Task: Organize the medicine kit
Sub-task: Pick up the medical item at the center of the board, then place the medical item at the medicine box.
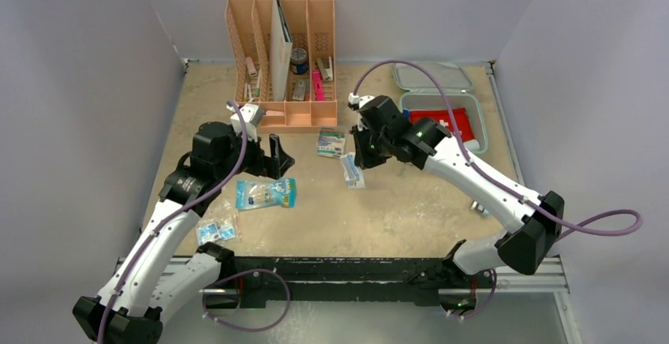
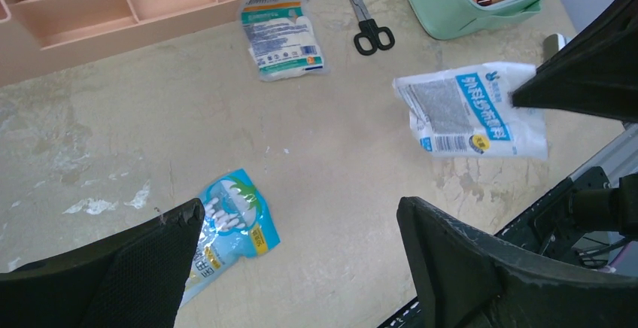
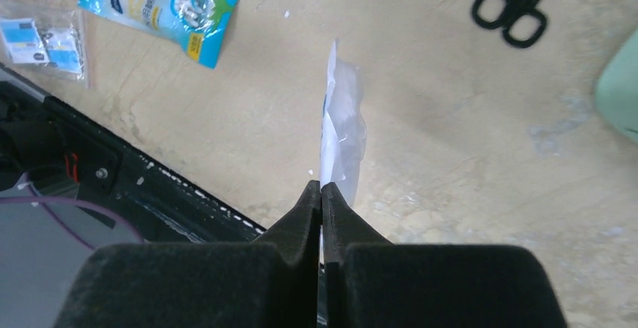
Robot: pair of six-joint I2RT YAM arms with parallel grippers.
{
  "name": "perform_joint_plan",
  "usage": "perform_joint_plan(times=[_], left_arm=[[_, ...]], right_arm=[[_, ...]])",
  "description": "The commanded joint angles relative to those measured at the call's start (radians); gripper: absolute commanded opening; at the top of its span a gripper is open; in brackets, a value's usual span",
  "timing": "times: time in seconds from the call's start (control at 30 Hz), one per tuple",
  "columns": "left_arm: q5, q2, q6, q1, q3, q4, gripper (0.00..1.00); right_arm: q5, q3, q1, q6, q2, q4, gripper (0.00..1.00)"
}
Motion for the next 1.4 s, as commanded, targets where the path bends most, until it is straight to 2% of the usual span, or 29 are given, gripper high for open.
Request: perform_joint_plan(times=[0.0,0.23,0.4,0.73,1.07,1.37], left_arm=[[0.038,0.006,0.016,-0.006,-0.012,0.068,1.00],[0.033,0.023,0.040,-0.006,-0.023,0.075,1.00],[0.020,0.008,0.035,-0.006,-0.079,0.101,0.99],[-0.007,-0.030,0.051,-0.006,-0.110,0.083,0.99],[-0.029,-0.060,0.062,-0.006,-0.111,0.072,0.98],[-0.048,-0.070,0.071,-0.006,-0.108,0.062,0.98]], right_arm=[[0.123,0.112,-0.017,-0.063,-0.020,-0.127,0.00],[0.249,0.226,-0.072,-0.125,0.017,-0.229,0.00],[0.287,0.311,-0.170,-0.175,0.068,-0.270,0.00],[0.533,0.468,-0.324,-0.320,0.190,-0.357,0.00],[0.588,0.540,-0.480,-0.462,0.335,-0.276,0.00],[0.605,0.561,-0.579,-0.521,0.458,-0.200,0.00]])
